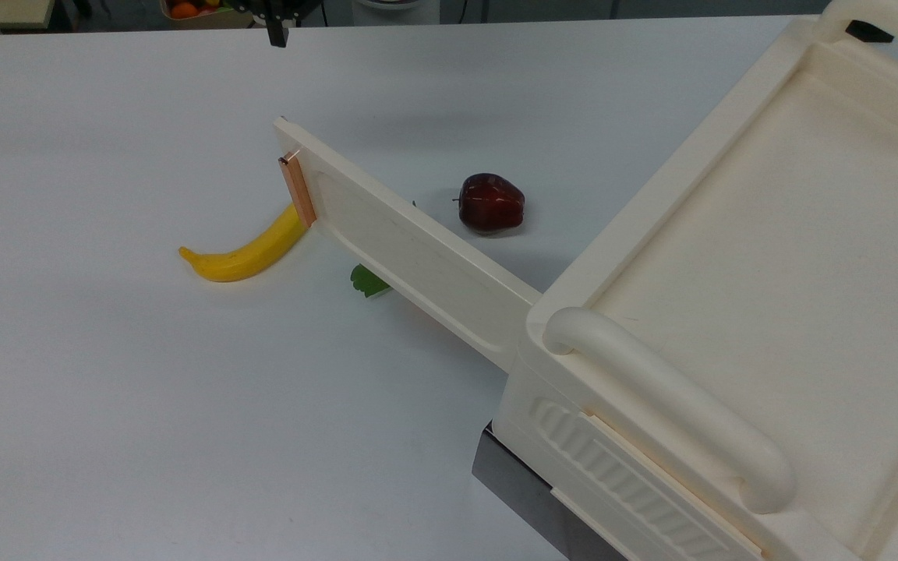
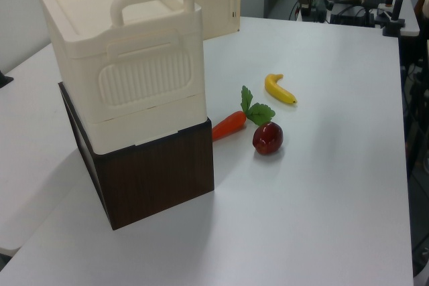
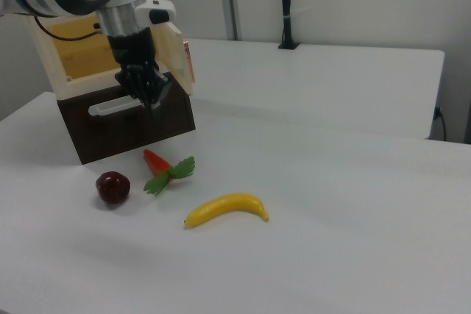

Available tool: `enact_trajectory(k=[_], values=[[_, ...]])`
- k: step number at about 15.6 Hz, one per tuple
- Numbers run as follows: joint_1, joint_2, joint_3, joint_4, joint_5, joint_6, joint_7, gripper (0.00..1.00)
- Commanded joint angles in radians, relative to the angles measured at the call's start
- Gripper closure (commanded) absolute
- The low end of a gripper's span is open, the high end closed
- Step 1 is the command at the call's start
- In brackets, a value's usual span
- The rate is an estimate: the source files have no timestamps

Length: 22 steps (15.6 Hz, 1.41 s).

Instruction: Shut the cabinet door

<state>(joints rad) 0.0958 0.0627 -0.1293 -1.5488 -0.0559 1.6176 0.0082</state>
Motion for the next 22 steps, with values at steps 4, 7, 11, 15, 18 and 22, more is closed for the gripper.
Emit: enact_trajectory(k=[4, 7, 11, 15, 18, 22], values=[[-0.002, 0.042, -0.013, 0.101, 0.027, 0.128, -0.011, 1.00], [-0.010, 0.046, -0.013, 0.128, 0.039, 0.281, -0.004, 1.00], [-0.011, 0.048, -0.013, 0.128, 0.082, 0.526, 0.027, 1.00], [-0.005, 0.071, -0.010, 0.128, 0.087, 0.682, 0.160, 1.00], [0.005, 0.118, -0.001, 0.130, 0.087, 0.755, 0.251, 1.00], [0.031, 0.190, 0.002, 0.127, 0.085, 0.846, 0.429, 1.00]])
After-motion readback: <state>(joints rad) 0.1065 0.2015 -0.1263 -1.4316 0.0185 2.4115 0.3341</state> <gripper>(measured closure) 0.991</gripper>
